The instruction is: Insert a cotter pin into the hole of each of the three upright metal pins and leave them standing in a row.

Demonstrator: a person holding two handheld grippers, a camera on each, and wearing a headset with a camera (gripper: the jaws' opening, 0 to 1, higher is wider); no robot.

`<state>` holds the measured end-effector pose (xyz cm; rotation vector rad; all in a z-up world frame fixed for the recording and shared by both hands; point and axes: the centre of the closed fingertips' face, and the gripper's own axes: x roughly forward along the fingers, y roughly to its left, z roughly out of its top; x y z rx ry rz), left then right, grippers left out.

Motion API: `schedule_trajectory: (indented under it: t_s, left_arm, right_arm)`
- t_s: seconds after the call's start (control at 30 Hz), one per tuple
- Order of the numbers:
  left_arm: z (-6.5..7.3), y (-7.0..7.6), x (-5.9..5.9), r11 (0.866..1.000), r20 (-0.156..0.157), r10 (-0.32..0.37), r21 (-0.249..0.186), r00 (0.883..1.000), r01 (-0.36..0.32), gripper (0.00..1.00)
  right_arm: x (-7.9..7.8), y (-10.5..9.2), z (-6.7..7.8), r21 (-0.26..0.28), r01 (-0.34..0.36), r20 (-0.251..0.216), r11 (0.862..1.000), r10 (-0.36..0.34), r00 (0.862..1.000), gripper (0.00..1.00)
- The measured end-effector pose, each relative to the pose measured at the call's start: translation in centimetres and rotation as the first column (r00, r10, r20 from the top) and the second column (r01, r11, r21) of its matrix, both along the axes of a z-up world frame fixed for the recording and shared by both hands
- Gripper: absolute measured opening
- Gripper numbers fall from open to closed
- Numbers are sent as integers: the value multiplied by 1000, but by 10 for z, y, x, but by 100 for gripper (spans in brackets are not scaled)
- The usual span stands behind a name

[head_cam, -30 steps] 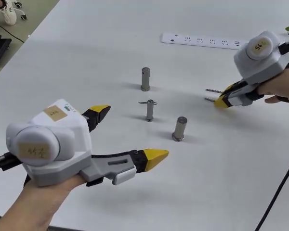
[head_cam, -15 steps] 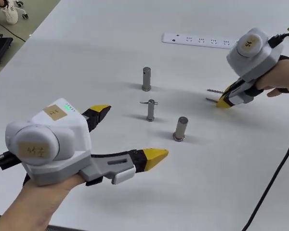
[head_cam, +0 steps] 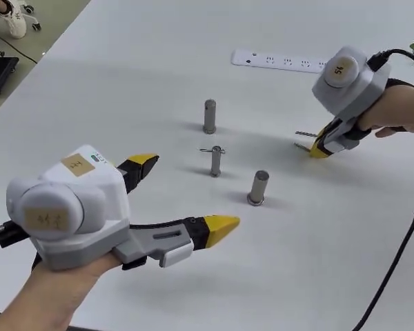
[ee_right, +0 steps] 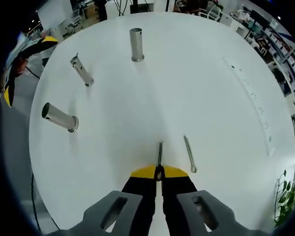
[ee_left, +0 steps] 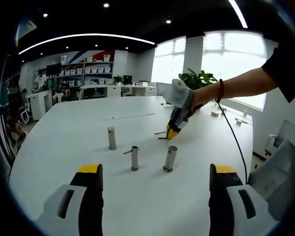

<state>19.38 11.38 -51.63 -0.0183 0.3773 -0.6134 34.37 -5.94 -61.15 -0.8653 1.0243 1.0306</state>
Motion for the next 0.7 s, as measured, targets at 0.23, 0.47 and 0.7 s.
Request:
schedule_trajectory:
  t_s: [0.23, 0.47, 0.7]
  left_arm:
    - [2, -1, -1, 1000, 6, -8, 9, 1000, 8, 85]
    - [5, 0, -1, 1000, 2, -2, -9, 1000, 2, 84]
    - [7, -2, 0, 1000, -1, -7, -18, 1000, 7, 78]
  right_arm:
    - [3, -4, 1, 27, 64, 1, 998, -64, 998, 0]
    - [11, -4, 1, 116, 128, 17, 985, -130, 991, 0]
    - [1, 9, 20, 225, 63, 79, 972, -83, 993, 0]
